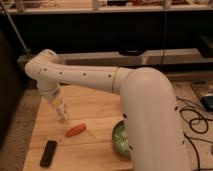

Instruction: Knock the bottle over

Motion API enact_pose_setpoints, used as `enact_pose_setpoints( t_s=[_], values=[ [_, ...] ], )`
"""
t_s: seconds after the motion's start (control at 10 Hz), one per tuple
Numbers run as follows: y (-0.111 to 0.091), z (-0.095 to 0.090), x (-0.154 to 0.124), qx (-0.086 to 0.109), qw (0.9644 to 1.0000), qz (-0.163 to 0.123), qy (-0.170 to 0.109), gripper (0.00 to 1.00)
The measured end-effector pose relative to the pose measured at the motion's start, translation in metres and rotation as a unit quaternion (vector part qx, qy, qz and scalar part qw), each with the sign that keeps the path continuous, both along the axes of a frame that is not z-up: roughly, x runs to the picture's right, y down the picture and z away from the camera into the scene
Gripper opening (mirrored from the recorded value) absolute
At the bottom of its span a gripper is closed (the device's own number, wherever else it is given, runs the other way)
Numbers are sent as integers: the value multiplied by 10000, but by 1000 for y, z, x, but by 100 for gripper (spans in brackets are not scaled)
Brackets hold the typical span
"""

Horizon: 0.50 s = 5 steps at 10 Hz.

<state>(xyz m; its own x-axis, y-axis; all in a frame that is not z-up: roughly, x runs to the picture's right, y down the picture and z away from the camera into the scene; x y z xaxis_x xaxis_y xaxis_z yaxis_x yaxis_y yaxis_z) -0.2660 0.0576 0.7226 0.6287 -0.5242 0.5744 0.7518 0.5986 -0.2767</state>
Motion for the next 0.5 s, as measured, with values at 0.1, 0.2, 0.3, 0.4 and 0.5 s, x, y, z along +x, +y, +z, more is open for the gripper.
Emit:
enact_pose_setpoints(
  t_s=[0.1,0.2,0.3,0.4,0.5],
  values=[
    [-2,5,3,-80,9998,172,-99,14],
    [-3,5,1,-167,9991,316,-225,4],
    [-4,6,-5,-217,9985,366,-333,1],
    [-7,6,-15,-257,9978,401,-451,0],
    [-10,7,-34,-323,9967,428,-608,0]
  ],
)
